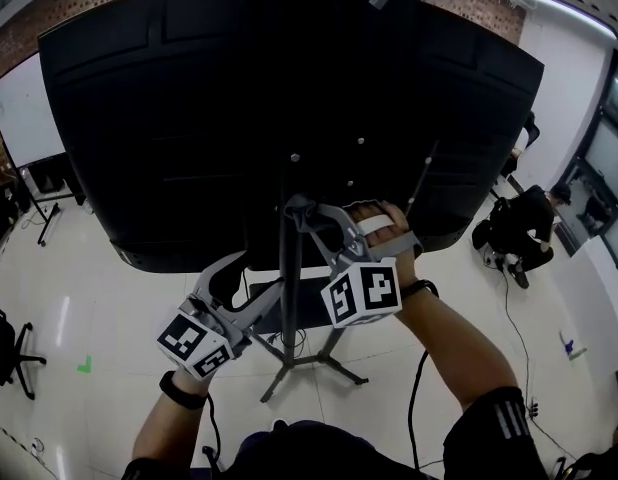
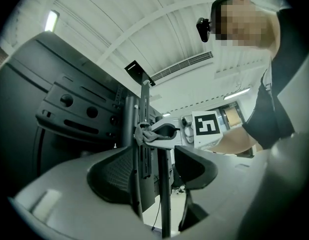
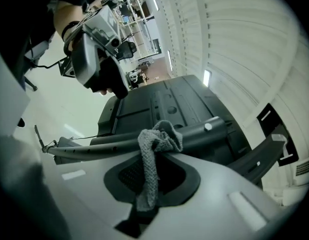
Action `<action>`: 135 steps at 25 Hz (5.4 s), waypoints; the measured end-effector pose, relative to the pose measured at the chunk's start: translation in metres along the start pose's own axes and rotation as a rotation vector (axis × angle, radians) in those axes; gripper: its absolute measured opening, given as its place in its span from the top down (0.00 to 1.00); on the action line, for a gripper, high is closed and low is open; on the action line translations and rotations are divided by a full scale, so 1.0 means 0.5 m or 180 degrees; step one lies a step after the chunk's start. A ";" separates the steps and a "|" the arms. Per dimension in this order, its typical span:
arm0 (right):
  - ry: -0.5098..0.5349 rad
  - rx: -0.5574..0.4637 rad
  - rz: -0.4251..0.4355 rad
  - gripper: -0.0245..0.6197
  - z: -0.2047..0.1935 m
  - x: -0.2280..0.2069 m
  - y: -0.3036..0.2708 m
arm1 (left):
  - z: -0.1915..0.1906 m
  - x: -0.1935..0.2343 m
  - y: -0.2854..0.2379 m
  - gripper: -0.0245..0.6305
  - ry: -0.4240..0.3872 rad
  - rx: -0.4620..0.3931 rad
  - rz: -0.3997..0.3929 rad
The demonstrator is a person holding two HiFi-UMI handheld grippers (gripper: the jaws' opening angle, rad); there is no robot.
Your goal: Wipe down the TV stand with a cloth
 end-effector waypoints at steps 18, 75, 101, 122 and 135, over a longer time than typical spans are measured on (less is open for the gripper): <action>0.0055 -0.0161 0.0750 0.91 -0.041 0.279 -0.049 | -0.207 0.020 0.014 0.52 0.0317 0.0446 0.0362; -0.0318 0.0360 0.1961 0.91 -0.261 1.311 -0.197 | -1.150 -0.034 0.261 0.49 0.1597 0.1716 0.0775; -0.1618 -0.0482 0.0948 0.90 -0.162 0.505 0.178 | -0.482 -0.277 -0.022 0.48 0.0500 0.0806 0.0081; -0.1782 -0.0436 -0.0147 0.90 -0.149 -0.060 0.281 | -0.079 -0.273 -0.123 0.49 -0.0199 0.0325 -0.0457; -0.0736 0.0056 -0.0481 0.90 -0.252 -0.308 0.291 | 0.037 -0.259 -0.255 0.49 -0.0533 0.0154 -0.0409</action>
Point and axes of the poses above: the fingertips, and each gripper's own axes: y backward along the fingers, x to its left, z out of its top, the point moved 1 cm from there along y, backward along the fingers, and after that the axes turned 2 degrees about -x, right-handed, at the moved point
